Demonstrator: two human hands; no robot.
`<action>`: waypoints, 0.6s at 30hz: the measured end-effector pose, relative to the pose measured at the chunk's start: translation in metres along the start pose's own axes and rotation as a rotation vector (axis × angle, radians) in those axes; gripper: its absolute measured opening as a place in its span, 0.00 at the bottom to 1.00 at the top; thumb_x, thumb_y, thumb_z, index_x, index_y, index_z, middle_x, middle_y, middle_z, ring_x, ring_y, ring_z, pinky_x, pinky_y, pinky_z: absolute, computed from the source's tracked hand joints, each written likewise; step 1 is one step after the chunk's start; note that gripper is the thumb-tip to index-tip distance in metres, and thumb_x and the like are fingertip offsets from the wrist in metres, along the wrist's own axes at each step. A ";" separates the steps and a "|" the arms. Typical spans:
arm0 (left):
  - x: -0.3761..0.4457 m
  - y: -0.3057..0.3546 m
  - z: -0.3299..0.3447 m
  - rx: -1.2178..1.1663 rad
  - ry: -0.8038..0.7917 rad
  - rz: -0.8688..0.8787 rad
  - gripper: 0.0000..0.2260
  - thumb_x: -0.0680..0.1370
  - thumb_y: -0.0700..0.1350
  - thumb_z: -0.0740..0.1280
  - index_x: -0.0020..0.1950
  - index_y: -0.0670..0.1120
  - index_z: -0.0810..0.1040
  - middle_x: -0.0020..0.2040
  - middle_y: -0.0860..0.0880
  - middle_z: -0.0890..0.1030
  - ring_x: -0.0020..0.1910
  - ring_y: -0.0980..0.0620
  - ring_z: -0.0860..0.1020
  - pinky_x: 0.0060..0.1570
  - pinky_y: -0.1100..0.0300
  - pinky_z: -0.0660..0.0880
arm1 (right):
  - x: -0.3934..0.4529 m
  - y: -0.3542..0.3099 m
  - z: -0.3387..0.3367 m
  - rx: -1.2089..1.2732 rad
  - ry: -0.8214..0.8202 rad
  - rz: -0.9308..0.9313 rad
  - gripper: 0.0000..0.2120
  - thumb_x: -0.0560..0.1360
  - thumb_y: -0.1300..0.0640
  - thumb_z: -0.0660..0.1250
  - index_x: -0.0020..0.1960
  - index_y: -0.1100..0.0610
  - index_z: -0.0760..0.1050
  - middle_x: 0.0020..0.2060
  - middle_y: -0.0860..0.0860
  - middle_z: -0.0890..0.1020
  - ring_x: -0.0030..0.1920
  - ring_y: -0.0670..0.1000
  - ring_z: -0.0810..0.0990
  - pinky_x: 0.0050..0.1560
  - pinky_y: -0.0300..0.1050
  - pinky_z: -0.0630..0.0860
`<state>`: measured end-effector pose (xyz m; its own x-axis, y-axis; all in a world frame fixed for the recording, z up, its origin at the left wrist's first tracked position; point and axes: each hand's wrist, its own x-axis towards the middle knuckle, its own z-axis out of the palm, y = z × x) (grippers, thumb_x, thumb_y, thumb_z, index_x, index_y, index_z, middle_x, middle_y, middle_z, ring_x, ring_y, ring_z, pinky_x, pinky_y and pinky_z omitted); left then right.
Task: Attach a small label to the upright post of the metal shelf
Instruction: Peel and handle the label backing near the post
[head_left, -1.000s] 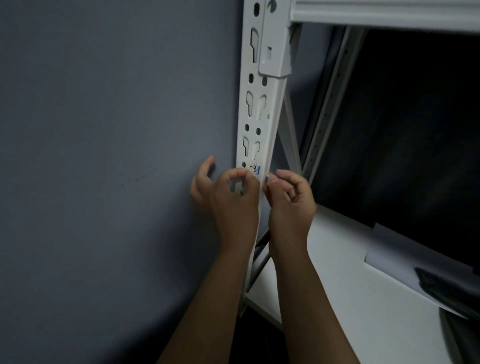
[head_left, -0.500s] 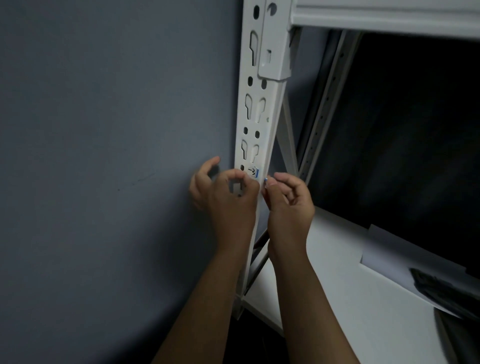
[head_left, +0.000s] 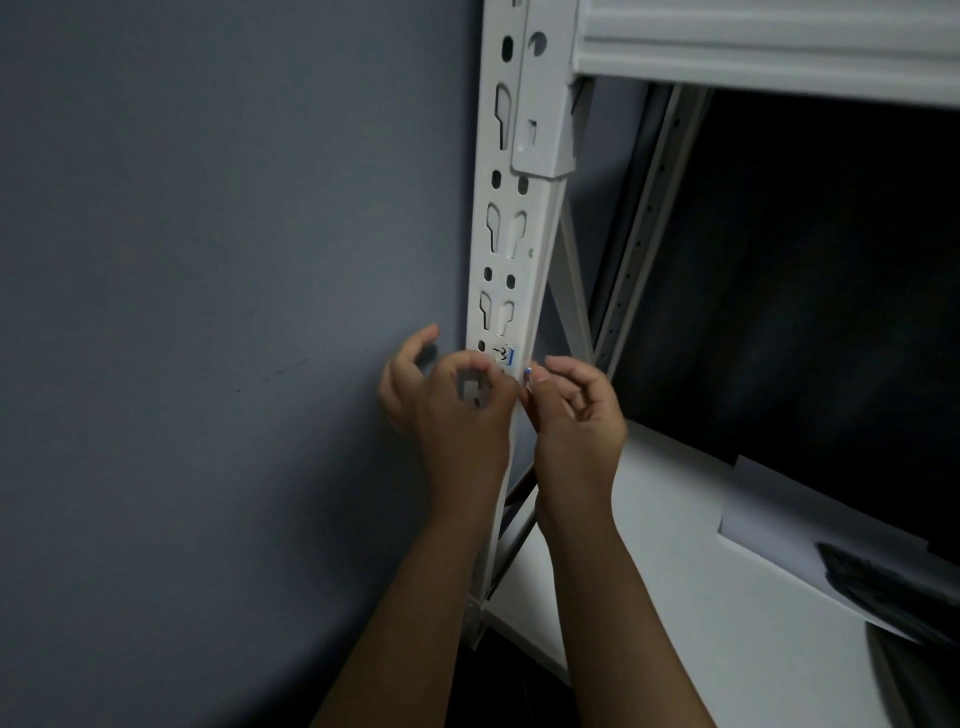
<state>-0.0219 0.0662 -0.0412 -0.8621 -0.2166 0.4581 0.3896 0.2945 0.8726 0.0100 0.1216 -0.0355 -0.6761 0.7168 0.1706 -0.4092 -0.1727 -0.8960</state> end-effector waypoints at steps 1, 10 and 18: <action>0.000 0.000 -0.001 0.002 -0.006 -0.002 0.07 0.69 0.45 0.71 0.37 0.54 0.74 0.65 0.54 0.69 0.67 0.52 0.59 0.63 0.55 0.62 | 0.000 0.000 0.000 -0.004 -0.005 -0.005 0.06 0.75 0.69 0.67 0.46 0.58 0.76 0.34 0.49 0.82 0.39 0.45 0.83 0.48 0.44 0.80; -0.002 0.002 -0.005 -0.006 -0.046 -0.004 0.06 0.70 0.44 0.71 0.37 0.54 0.75 0.65 0.55 0.68 0.66 0.56 0.58 0.64 0.49 0.64 | -0.002 -0.003 -0.002 0.011 -0.015 0.015 0.05 0.75 0.68 0.67 0.47 0.60 0.76 0.36 0.50 0.82 0.38 0.45 0.82 0.46 0.45 0.81; -0.003 0.005 -0.008 -0.009 -0.051 0.018 0.10 0.69 0.44 0.71 0.36 0.57 0.73 0.62 0.59 0.67 0.65 0.55 0.58 0.63 0.46 0.65 | -0.004 -0.004 -0.001 0.012 -0.043 0.000 0.05 0.75 0.70 0.66 0.47 0.61 0.75 0.34 0.47 0.83 0.38 0.43 0.83 0.46 0.41 0.80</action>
<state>-0.0150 0.0603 -0.0368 -0.8702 -0.1630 0.4649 0.4082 0.2899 0.8657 0.0153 0.1205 -0.0331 -0.7017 0.6872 0.1880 -0.4164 -0.1815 -0.8909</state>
